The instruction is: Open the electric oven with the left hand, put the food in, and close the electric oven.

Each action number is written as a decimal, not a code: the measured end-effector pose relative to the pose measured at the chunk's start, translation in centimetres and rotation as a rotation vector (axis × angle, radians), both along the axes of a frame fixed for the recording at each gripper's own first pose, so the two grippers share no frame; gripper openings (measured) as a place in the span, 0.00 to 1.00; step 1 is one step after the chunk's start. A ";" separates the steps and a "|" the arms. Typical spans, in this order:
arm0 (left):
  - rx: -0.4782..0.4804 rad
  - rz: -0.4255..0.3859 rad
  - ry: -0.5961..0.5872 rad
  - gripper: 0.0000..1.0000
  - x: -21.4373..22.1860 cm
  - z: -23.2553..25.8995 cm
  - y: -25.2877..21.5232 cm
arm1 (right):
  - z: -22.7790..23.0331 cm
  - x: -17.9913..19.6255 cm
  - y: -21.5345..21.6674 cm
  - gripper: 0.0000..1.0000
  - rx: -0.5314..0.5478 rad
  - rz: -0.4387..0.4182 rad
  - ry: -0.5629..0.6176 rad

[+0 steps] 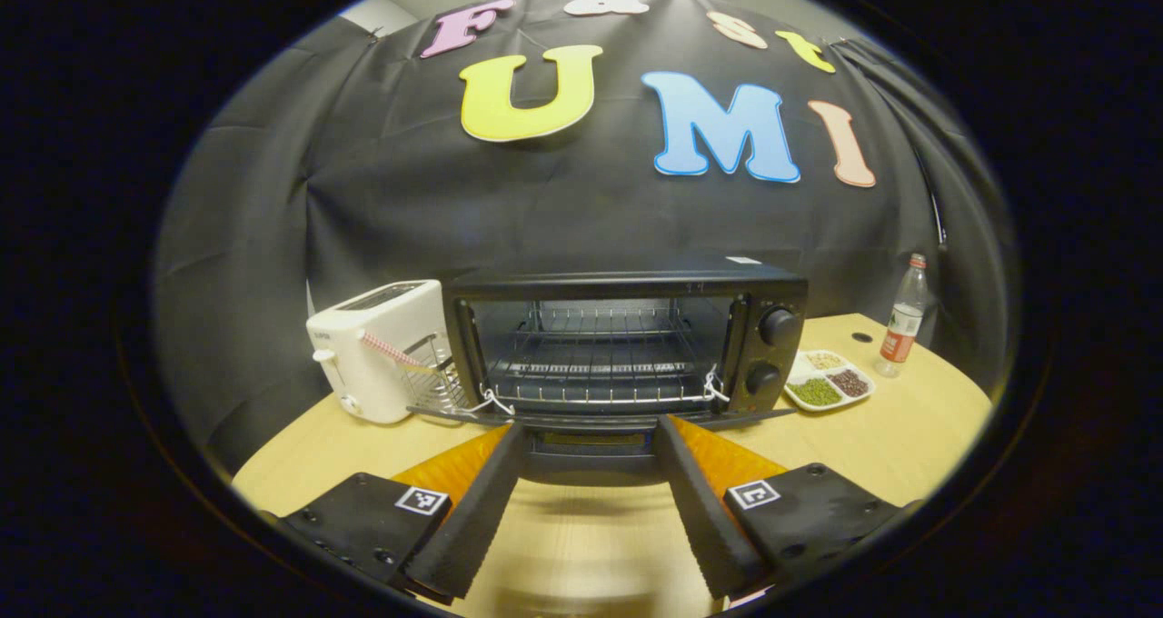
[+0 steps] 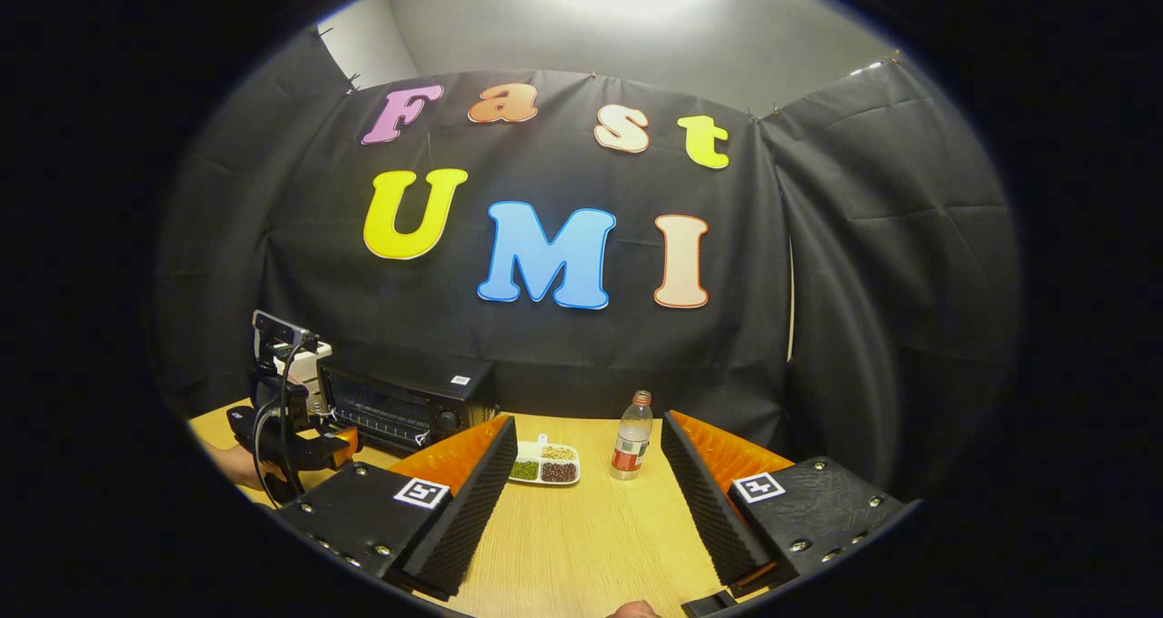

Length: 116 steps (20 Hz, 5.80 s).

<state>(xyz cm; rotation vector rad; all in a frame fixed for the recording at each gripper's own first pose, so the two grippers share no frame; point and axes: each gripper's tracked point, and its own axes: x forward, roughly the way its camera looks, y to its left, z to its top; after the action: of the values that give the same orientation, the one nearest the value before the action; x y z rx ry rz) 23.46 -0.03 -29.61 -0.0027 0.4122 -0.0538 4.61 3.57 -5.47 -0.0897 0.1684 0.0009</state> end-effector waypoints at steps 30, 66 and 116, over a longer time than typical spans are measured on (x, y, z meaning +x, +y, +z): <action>0.047 0.111 -0.307 0.93 -16.2 21.2 7.4 | -14.2 -0.1 12.4 0.98 0.544 0.404 0.758; 0.036 0.267 -0.289 0.91 -17.4 20.1 15.8 | -27.7 -2.0 15.9 0.00 0.669 0.292 1.286; -0.006 0.164 -0.163 0.91 -13.2 13.4 19.1 | -17.1 14.0 32.7 0.97 1.193 0.075 0.721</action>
<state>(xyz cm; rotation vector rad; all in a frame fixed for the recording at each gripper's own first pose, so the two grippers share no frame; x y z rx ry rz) 10.30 19.11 -16.23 -0.0381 0.2474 0.1058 18.65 36.22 -22.58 1.1103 0.8560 0.2082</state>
